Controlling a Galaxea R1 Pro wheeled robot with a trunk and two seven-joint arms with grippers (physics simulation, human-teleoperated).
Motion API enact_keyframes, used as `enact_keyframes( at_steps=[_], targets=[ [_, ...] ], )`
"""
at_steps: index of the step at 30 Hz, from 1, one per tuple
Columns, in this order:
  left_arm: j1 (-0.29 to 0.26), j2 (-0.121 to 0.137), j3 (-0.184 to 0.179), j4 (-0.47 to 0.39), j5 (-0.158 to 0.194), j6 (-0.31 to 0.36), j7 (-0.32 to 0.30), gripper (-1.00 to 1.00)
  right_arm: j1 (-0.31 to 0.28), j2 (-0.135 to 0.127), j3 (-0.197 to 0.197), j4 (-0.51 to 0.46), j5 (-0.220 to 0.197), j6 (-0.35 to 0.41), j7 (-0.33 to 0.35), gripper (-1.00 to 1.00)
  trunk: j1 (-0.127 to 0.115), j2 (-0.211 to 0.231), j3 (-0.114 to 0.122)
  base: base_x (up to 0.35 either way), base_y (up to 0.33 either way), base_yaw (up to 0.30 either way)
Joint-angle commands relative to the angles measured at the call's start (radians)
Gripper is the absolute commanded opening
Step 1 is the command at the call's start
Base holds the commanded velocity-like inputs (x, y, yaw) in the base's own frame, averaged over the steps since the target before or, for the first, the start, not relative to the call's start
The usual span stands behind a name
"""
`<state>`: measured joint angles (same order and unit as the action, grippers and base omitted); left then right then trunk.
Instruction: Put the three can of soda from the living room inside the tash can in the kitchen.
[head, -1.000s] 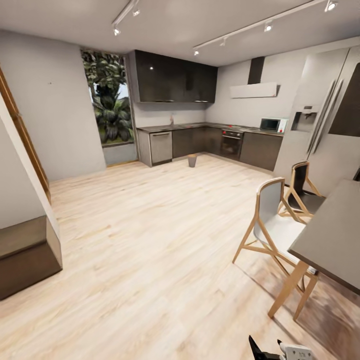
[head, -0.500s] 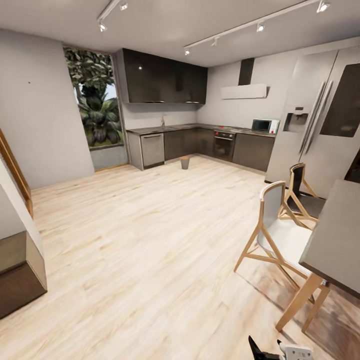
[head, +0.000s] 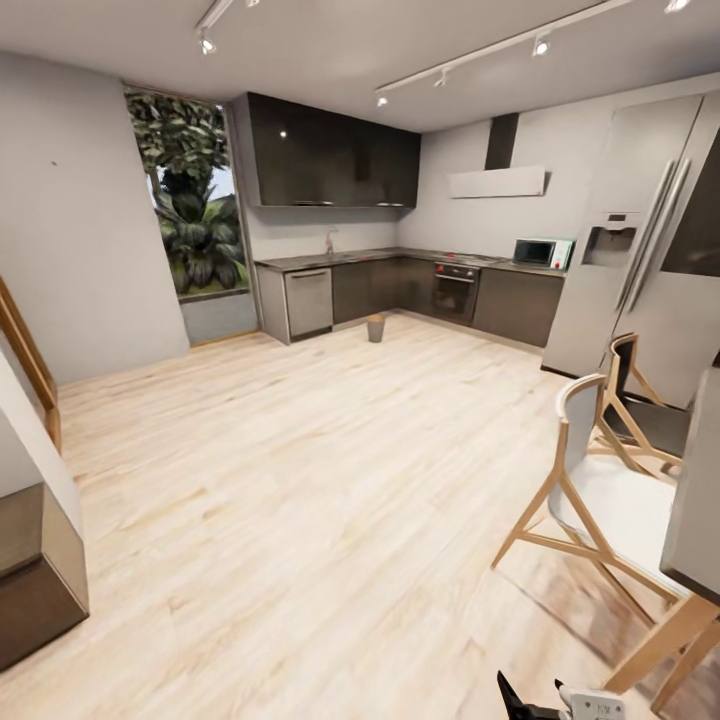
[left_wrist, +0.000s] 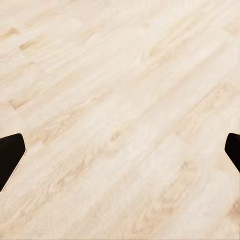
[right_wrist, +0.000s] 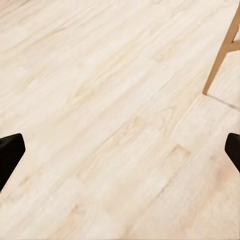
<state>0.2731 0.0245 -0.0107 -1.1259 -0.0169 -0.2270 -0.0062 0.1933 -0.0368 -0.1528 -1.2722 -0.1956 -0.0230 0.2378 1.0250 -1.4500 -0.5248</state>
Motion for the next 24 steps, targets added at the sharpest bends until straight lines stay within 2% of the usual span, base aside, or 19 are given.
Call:
enact_keyframes(
  at_steps=[1, 13, 18, 24],
  targets=[
    [0.000, 0.000, 0.000, 0.000, 0.000, 0.000, 0.000, 1.00, 0.000, 0.000, 0.000, 0.000, 0.000, 0.000, 0.000, 1.00, 0.000, 0.000, 0.000, 0.303, 0.190, 0.000],
    [0.000, 0.000, 0.000, 0.000, -0.001, 0.000, 0.000, 1.00, 0.000, -0.005, 0.001, 0.018, 0.001, -0.001, 0.000, 1.00, 0.000, 0.000, 0.000, 0.303, 0.190, 0.000],
    [0.000, -0.001, 0.000, 0.005, -0.001, 0.000, 0.000, 1.00, 0.000, -0.003, 0.003, 0.024, 0.002, -0.044, 0.001, 1.00, 0.000, 0.000, 0.000, 0.303, 0.190, 0.000],
    [0.000, -0.001, 0.000, 0.008, 0.001, 0.000, 0.000, 1.00, 0.000, -0.005, 0.037, 0.032, 0.002, -0.066, 0.000, 1.00, 0.000, 0.000, 0.000, 0.303, 0.190, 0.000]
  ],
)
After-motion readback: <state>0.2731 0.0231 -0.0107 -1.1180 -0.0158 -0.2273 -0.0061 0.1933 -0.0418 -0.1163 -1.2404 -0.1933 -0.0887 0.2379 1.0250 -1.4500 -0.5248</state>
